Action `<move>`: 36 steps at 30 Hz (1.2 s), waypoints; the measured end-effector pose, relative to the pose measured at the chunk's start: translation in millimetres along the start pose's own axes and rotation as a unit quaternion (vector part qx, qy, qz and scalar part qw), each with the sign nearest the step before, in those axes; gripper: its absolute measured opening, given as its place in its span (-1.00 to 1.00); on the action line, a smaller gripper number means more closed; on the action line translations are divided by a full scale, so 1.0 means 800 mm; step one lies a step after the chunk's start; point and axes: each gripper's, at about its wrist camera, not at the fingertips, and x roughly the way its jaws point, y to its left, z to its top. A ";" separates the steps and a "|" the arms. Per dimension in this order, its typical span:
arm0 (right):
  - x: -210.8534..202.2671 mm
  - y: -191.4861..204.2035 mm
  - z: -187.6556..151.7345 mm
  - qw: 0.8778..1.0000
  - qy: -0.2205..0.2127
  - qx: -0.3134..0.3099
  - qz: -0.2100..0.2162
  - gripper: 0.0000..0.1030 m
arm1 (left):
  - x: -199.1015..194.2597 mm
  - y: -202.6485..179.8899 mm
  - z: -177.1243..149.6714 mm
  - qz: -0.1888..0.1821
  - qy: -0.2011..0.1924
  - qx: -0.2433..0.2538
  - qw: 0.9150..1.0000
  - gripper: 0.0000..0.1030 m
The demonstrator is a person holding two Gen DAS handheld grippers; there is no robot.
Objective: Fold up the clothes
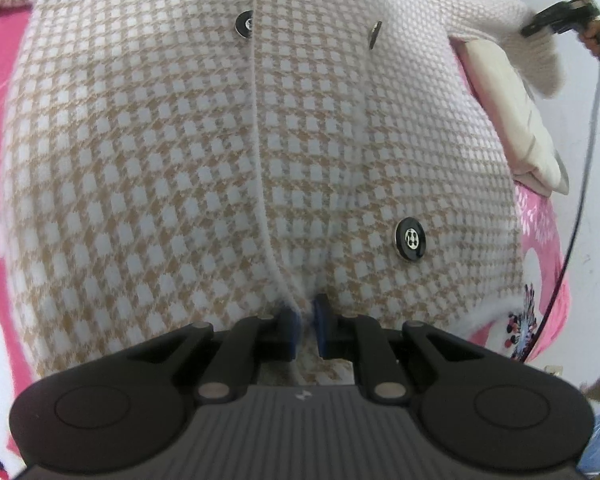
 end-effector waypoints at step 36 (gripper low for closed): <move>-0.009 0.300 -0.409 0.904 -0.021 0.163 0.394 -0.90 | -0.010 -0.019 0.010 0.009 0.021 0.005 1.000 -0.84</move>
